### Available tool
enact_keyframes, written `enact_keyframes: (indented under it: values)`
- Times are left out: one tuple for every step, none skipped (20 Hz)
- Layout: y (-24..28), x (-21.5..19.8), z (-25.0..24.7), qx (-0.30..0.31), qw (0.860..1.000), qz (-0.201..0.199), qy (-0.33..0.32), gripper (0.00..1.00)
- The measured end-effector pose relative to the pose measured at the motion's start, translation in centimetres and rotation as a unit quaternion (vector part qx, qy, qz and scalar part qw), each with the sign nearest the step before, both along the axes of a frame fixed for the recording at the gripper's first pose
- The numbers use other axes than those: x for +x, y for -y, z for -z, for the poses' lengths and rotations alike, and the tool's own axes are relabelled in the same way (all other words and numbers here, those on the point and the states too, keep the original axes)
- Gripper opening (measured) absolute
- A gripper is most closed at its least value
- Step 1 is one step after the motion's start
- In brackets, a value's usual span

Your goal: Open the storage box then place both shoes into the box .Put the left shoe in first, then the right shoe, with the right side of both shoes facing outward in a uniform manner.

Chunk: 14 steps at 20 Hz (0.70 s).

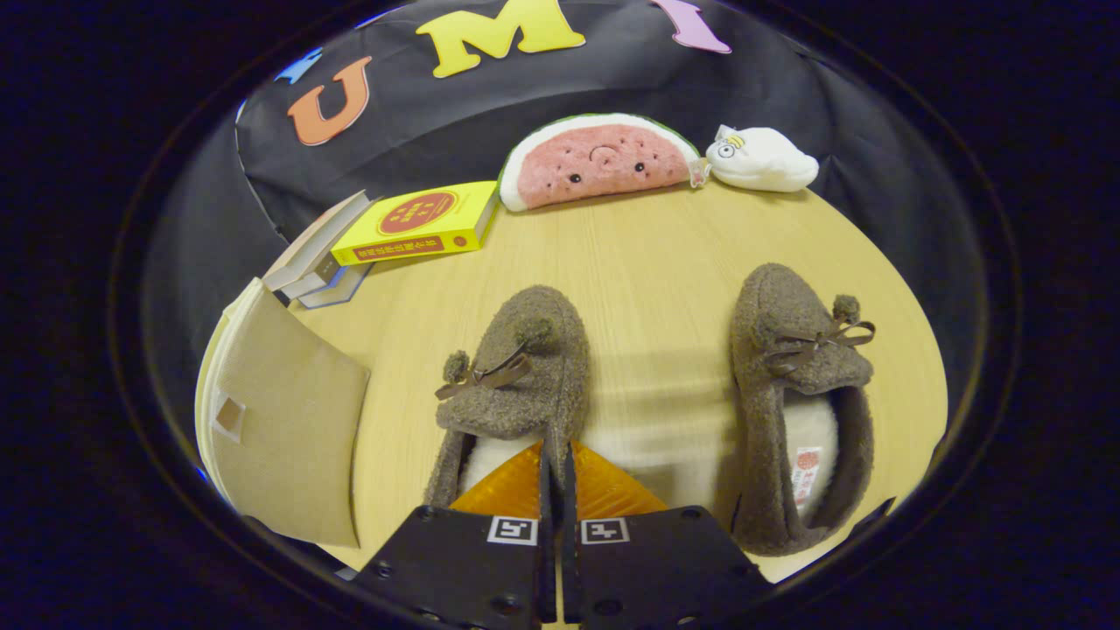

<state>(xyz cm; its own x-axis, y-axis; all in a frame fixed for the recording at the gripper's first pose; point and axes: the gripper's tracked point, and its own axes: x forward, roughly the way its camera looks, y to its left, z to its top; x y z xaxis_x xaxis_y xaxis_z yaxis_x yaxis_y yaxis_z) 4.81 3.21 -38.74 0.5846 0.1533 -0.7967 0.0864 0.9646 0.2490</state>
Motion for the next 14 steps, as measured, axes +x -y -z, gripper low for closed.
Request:
enact_keyframes:
  values:
    - [0.0,0.0,0.0,0.009,1.0,0.008,-0.003,0.04]
    - [0.0,0.1,-0.3,0.027,0.999,0.024,-0.012,0.0]
    - [-0.2,0.2,-0.6,0.047,0.998,0.039,-0.018,0.0]
    - [-0.3,0.2,-1.1,0.066,0.996,0.053,-0.024,0.0]
    - [-0.5,0.2,-1.6,0.078,0.995,0.062,-0.027,0.0]
    - [-0.8,-0.1,-2.5,0.086,0.993,0.07,-0.027,0.0]
    - [-1.2,-0.3,-3.6,0.091,0.993,0.074,-0.024,0.0]
    - [-1.5,-0.6,-4.7,0.096,0.992,0.079,-0.019,0.0]
    - [-2.0,-0.9,-6.1,0.099,0.992,0.082,-0.014,0.0]
    - [-2.6,-1.4,-7.6,0.101,0.991,0.084,-0.007,0.0]
    - [-3.2,-1.9,-9.4,0.106,0.991,0.087,-0.001,0.0]
    - [-4.0,-2.4,-11.3,0.111,0.99,0.091,0.008,0.0]
    - [-4.9,-2.8,-13.2,0.114,0.989,0.094,0.017,0.0]
    - [-5.9,-3.2,-15.3,0.116,0.988,0.095,0.028,0.0]
